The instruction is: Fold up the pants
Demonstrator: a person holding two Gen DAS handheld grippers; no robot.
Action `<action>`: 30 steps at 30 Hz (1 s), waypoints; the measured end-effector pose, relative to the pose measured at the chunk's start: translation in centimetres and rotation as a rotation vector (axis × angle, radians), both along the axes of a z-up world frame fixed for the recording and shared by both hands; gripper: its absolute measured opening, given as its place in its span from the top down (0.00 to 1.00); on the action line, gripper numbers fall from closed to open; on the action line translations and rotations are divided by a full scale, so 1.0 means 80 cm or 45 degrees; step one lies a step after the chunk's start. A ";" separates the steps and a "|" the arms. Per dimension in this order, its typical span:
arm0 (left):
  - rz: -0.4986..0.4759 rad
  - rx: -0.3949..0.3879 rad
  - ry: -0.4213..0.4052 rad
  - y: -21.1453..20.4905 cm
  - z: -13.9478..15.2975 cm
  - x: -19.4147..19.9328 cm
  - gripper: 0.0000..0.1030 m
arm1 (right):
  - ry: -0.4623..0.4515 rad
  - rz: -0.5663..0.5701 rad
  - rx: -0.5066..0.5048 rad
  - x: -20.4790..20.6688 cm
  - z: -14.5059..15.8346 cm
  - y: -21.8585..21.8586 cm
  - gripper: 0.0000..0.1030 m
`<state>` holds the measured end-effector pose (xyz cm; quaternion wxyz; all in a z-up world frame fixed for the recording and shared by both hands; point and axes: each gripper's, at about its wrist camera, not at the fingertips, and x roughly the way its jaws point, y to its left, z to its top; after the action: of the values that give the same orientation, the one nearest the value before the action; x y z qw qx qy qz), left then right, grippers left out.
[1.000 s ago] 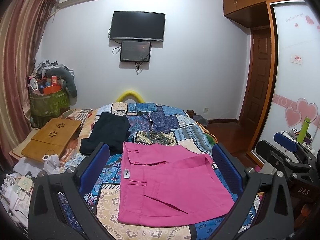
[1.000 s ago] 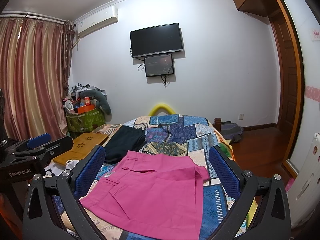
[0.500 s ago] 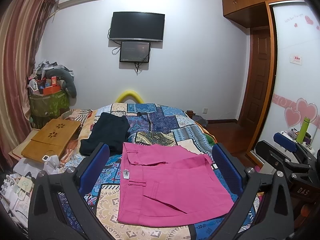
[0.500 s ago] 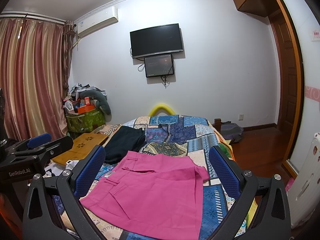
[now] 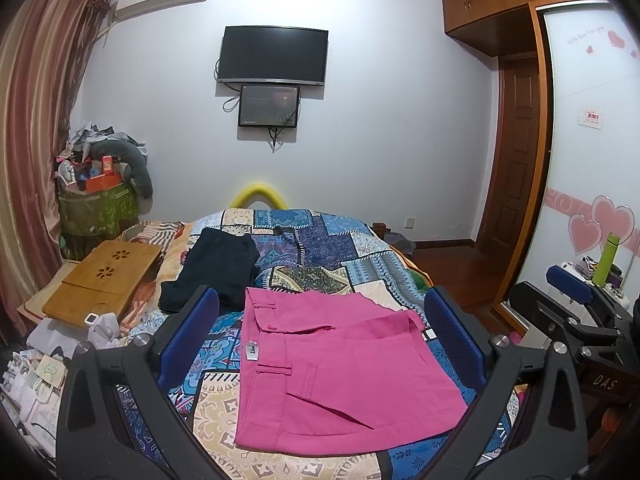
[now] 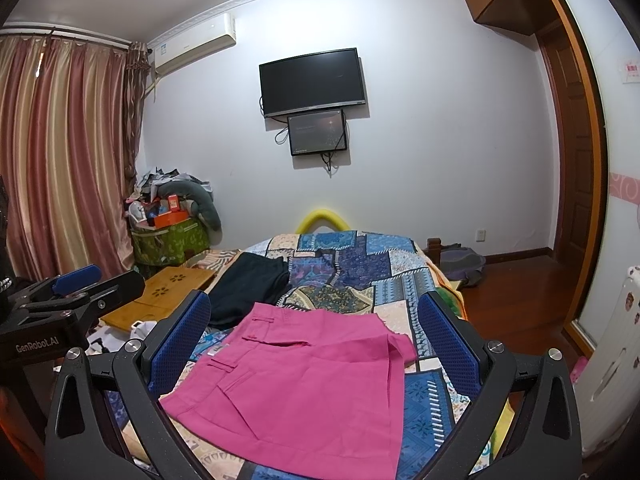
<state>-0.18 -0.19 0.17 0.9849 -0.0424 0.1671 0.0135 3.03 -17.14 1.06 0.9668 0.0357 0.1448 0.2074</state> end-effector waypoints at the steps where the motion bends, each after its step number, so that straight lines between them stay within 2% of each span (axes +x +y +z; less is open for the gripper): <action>1: 0.000 0.000 0.001 0.000 0.000 0.000 0.00 | 0.001 -0.001 -0.001 0.000 0.000 0.000 0.00; 12: -0.020 -0.013 0.020 0.003 0.000 0.011 0.00 | 0.022 0.007 -0.013 0.012 -0.003 0.000 0.00; 18: -0.023 -0.009 0.085 0.017 -0.020 0.049 0.00 | 0.080 0.018 -0.063 0.045 -0.023 0.004 0.00; 21: 0.010 0.006 0.144 0.030 -0.036 0.080 0.00 | 0.143 0.033 -0.108 0.074 -0.043 0.005 0.00; 26: 0.009 0.005 0.347 0.062 -0.076 0.151 0.00 | 0.318 0.056 -0.169 0.135 -0.092 -0.003 0.00; 29: 0.013 0.020 0.467 0.082 -0.104 0.190 0.00 | 0.425 0.065 -0.186 0.167 -0.119 -0.013 0.04; 30: 0.013 0.028 0.508 0.087 -0.113 0.201 0.04 | 0.451 0.066 -0.188 0.175 -0.123 -0.015 0.05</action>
<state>15.88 6.77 -8.84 0.9326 -0.0291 0.3586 0.0283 17.01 -18.36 -8.79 0.9205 -0.0032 0.3284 0.2117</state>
